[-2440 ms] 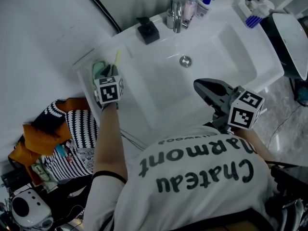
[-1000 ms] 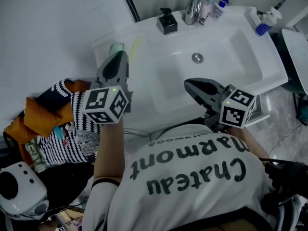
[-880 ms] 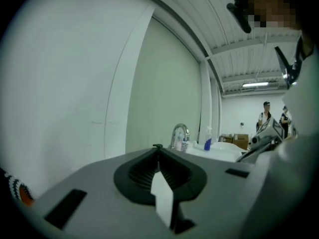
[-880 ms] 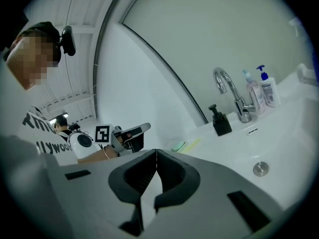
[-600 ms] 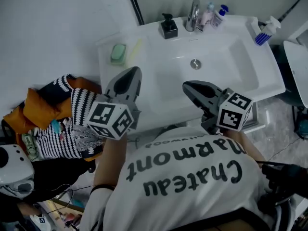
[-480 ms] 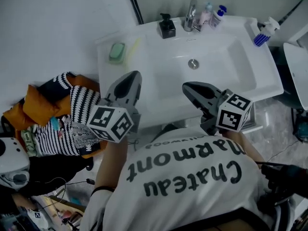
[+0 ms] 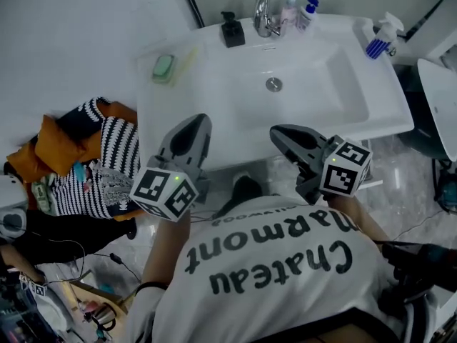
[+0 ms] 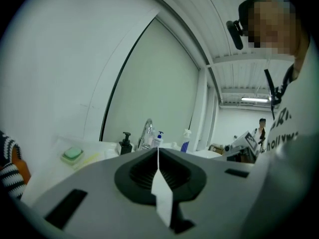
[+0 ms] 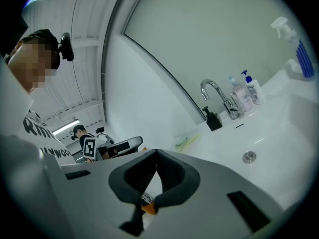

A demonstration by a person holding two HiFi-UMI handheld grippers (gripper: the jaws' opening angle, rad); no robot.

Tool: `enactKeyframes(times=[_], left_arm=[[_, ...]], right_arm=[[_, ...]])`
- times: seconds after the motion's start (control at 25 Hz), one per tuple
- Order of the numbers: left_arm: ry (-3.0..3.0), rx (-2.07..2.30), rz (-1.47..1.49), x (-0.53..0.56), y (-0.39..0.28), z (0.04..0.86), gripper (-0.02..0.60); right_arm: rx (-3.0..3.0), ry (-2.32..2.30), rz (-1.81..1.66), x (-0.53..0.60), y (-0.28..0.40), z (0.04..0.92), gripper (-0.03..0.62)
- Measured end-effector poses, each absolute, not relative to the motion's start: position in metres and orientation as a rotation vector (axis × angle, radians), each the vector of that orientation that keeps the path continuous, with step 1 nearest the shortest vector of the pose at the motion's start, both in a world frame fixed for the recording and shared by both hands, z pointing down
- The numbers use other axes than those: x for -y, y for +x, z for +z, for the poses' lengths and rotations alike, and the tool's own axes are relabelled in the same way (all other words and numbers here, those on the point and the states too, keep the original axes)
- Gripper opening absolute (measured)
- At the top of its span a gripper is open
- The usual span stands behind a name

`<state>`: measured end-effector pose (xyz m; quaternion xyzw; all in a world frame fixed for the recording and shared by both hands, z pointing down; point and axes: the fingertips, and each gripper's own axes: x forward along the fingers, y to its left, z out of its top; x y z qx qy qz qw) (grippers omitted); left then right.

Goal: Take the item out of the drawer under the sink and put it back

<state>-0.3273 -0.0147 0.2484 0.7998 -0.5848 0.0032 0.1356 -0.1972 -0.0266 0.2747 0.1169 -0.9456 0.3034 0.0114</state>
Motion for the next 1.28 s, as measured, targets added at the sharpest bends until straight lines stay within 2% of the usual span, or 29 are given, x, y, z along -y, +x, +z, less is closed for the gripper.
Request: enactKeyframes(times=[0.64, 1.28], left_arm=[[2.357, 1.637, -0.006, -0.046, -0.245, 0.264, 0.014], [2.338, 1.651, -0.025, -0.051, -0.242, 0.265, 0.014]], right_arm=[[2.982, 0.366, 0.930, -0.017, -0.135, 0.279, 0.011], [2.987, 0.385, 0.754, -0.029, -0.126, 0.280, 0.011]])
